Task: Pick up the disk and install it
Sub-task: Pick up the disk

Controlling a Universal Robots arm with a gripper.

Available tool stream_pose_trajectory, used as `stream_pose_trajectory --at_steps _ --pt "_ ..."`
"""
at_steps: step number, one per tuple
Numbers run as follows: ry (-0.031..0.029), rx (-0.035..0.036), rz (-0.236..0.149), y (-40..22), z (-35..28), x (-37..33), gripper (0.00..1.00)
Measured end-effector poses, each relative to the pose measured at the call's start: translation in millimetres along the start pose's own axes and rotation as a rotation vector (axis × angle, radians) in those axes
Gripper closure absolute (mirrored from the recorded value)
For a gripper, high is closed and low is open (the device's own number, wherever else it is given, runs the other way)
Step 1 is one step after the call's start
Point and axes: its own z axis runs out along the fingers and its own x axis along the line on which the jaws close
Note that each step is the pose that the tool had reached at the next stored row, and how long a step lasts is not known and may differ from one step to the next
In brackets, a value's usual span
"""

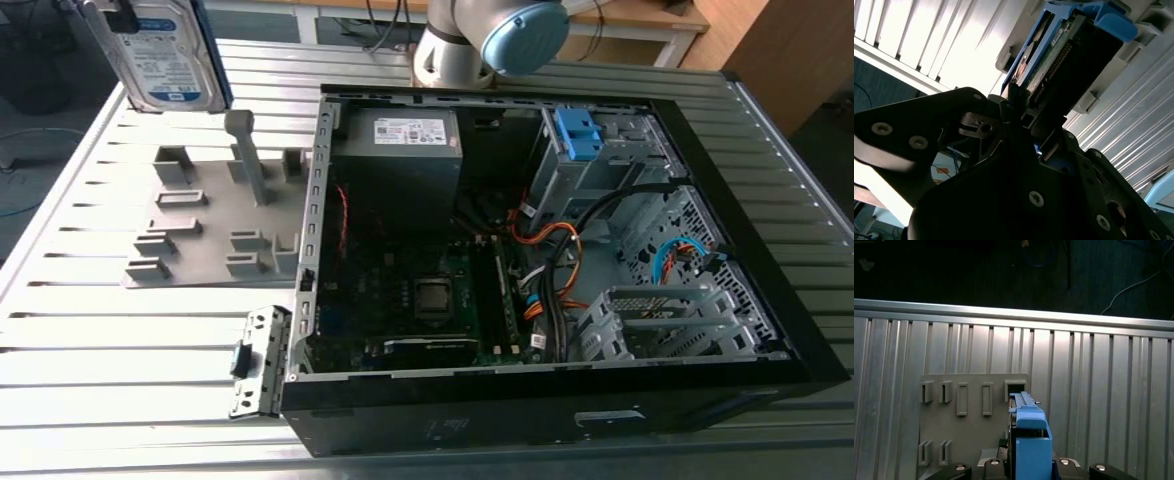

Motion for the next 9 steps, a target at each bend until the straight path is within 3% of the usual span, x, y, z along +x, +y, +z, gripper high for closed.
stream_pose_trajectory --at_steps 9 --pt "0.0 -0.0001 0.0 0.4 -11.7 -0.4 0.64"
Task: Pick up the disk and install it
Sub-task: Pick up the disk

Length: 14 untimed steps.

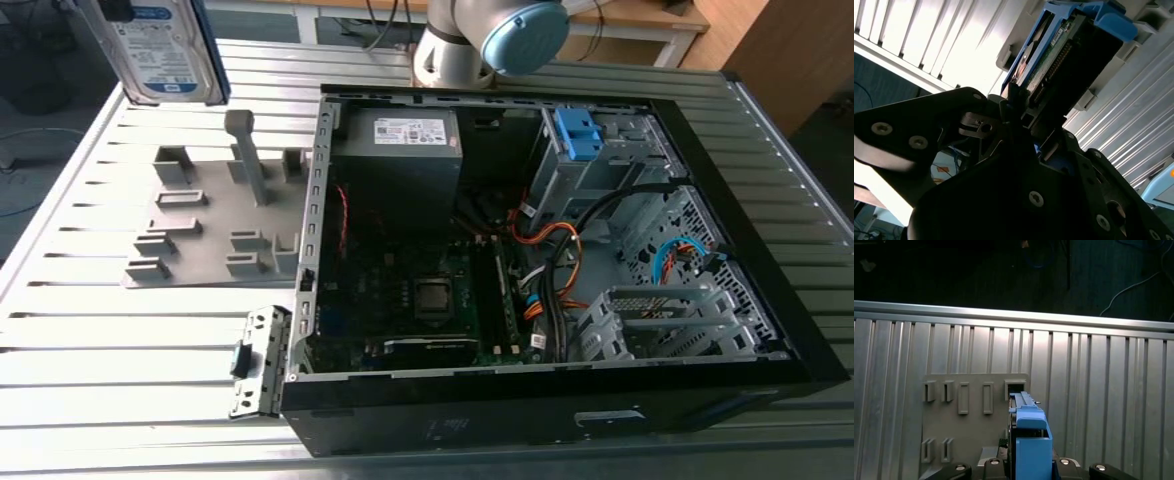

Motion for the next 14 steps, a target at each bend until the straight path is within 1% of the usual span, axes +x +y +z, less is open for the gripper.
stream_pose_trajectory --at_steps 14 --pt "0.0 0.0 0.0 0.5 -16.8 -0.5 0.64"
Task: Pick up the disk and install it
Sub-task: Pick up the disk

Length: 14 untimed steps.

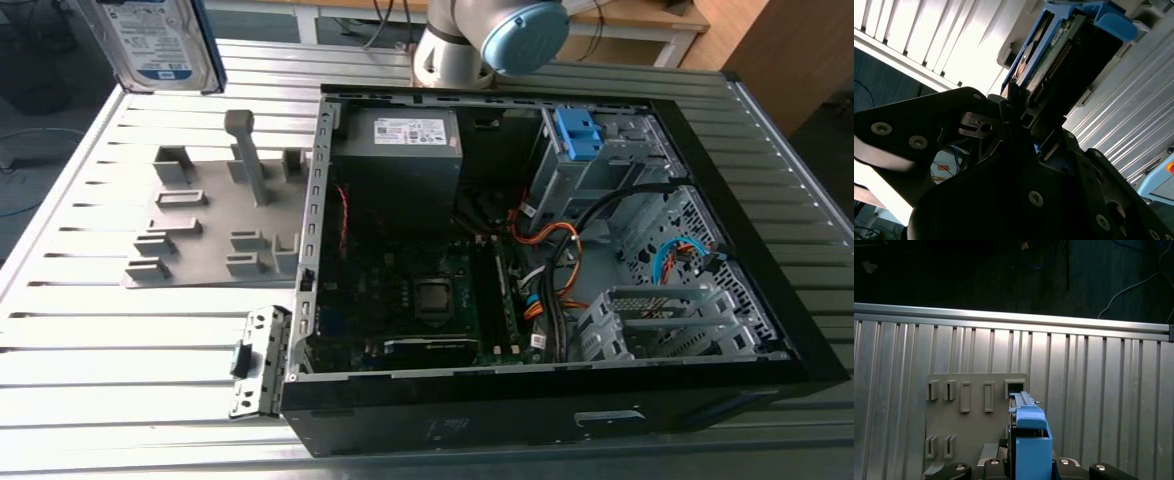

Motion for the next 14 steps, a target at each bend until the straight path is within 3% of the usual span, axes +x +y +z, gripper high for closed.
stream_pose_trajectory --at_steps 14 --pt "0.0 0.0001 0.0 0.5 -16.5 -0.5 0.64"
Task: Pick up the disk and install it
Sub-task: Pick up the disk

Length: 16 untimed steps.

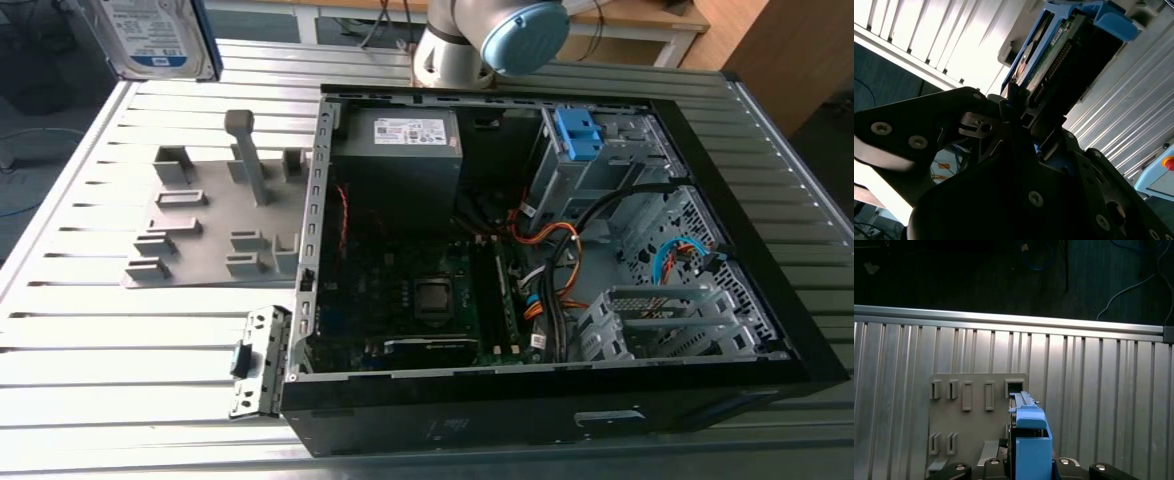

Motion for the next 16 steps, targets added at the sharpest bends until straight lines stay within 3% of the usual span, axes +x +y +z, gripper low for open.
stream_pose_trajectory --at_steps 16 --pt "0.0 0.0 0.0 0.5 -18.1 -0.5 0.64"
